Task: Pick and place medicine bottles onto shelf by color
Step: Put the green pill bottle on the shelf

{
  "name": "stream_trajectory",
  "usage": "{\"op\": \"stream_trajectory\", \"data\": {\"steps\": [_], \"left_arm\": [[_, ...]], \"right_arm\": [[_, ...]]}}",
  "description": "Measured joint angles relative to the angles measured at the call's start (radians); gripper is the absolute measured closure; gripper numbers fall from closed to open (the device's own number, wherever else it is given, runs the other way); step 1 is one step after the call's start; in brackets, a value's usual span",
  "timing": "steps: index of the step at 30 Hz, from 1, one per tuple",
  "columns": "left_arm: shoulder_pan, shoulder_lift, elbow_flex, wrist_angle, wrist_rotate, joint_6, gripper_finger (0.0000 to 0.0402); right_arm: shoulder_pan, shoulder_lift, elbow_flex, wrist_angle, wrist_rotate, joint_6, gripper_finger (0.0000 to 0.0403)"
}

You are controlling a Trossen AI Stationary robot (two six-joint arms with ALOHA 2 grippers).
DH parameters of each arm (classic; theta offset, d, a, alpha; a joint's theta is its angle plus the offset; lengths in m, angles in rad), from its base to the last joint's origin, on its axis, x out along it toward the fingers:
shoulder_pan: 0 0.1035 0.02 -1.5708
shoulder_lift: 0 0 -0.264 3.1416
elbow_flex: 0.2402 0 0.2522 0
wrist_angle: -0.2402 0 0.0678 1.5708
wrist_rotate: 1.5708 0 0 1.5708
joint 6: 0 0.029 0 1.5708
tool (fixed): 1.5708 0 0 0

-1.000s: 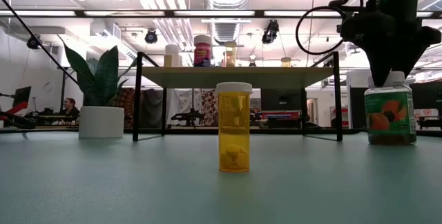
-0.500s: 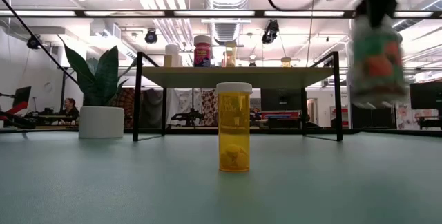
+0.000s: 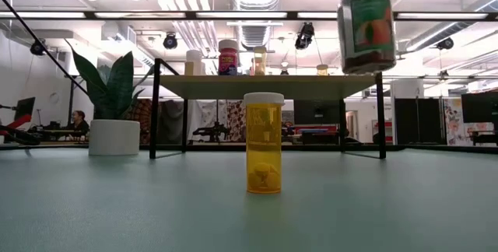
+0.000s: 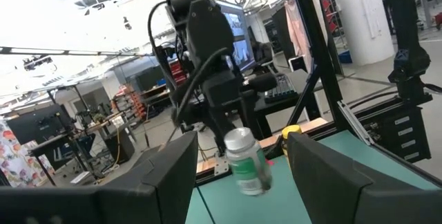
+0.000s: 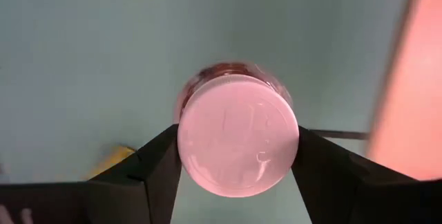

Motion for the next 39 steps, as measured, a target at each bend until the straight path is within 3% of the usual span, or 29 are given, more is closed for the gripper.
{"op": "stream_trajectory", "data": {"steps": [3, 7, 13, 16, 20, 34, 39], "left_arm": [[0.0, 0.0, 0.0, 0.0, 0.0, 0.0, 0.0195], [0.0, 0.002, 0.0, 0.0, 0.0, 0.0, 0.0195], [0.0, 0.002, 0.0, -0.001, 0.0, 0.0, 0.0195], [0.0, 0.002, 0.0, -0.001, 0.0, 0.0, 0.0195], [0.0, 0.002, 0.0, -0.001, 0.0, 0.0, 0.0195], [0.0, 0.002, 0.0, -0.001, -0.001, 0.008, 0.0195], [0.0, 0.002, 0.0, -0.001, -0.002, 0.009, 0.0195]], "right_arm": [[-0.003, 0.067, 0.116, -0.05, 0.094, -0.123, 0.0179], [-0.02, 0.114, 0.241, -0.049, 0.113, -0.271, 0.0179], [-0.096, 0.13, 0.363, -0.047, 0.115, -0.281, 0.0179], [-0.145, 0.115, 0.379, -0.047, 0.093, -0.286, 0.0179], [-0.201, 0.094, 0.377, -0.049, -0.004, -0.41, 0.0179], [-0.402, 0.104, 0.371, -0.047, -0.006, -0.63, 0.0179], [-0.44, 0.107, 0.351, -0.032, -0.006, -0.638, 0.0179]]}}
